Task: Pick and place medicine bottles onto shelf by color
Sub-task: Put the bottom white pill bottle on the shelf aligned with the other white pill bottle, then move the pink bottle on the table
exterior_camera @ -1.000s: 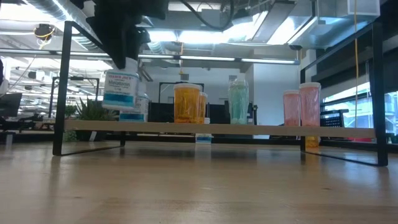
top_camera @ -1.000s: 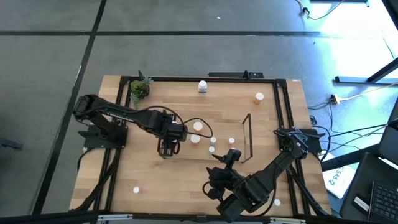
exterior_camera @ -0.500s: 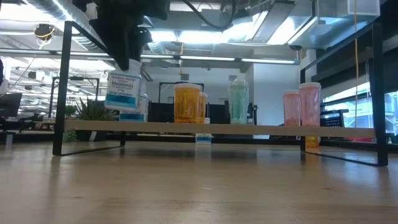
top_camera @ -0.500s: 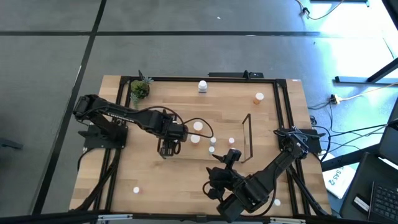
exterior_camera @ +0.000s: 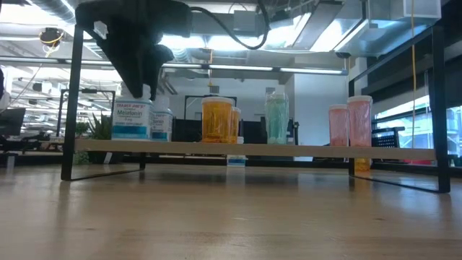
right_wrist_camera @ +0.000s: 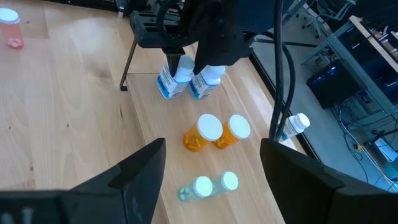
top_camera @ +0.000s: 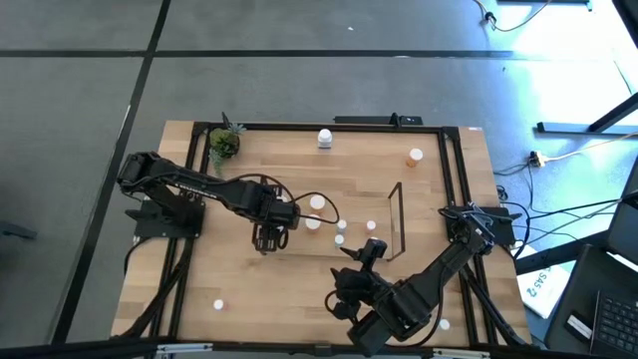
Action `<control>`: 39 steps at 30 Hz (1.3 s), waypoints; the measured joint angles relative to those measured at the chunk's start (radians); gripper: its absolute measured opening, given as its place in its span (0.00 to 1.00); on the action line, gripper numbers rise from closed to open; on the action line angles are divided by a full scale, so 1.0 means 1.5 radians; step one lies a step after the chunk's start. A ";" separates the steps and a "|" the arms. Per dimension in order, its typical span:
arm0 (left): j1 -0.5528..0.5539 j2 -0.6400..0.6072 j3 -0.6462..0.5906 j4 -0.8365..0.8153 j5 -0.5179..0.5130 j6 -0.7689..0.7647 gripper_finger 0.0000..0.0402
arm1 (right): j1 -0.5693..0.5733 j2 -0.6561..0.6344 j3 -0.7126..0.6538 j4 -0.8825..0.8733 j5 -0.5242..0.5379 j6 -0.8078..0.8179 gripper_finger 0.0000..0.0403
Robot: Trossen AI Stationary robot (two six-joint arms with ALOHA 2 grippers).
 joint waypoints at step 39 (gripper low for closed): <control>-0.298 0.000 0.254 -0.168 -0.075 -0.214 0.51 | 0.001 0.000 0.000 0.000 0.001 -0.001 0.65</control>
